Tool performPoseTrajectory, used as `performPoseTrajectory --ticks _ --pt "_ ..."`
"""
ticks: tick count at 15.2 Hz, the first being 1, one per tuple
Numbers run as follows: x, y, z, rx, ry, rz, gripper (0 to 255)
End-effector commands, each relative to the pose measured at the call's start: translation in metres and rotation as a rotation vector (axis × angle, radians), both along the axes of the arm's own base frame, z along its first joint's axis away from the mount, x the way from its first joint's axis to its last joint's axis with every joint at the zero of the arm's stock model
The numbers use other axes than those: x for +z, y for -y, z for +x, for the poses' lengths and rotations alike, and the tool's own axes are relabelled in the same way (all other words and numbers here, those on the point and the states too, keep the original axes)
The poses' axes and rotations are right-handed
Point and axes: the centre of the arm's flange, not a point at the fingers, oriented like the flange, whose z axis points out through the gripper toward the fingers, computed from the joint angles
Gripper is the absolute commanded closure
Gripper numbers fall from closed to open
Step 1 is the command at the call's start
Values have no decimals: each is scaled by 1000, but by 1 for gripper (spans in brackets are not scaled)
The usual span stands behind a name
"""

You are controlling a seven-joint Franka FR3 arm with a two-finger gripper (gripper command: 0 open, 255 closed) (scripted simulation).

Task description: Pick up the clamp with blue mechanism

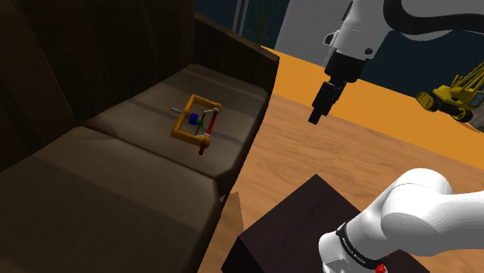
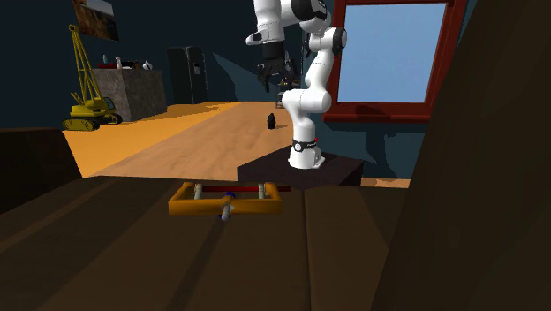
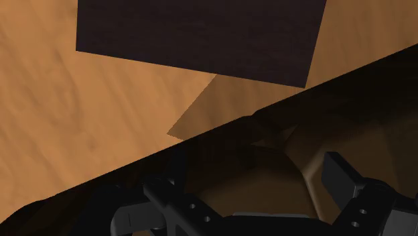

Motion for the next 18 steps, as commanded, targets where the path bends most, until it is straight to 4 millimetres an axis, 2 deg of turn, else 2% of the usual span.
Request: performPoseTrajectory --ticks 1,18 --pt "0 0 0 0 0 0 0" --pt "-95 -79 178 -25 65 -18 0"
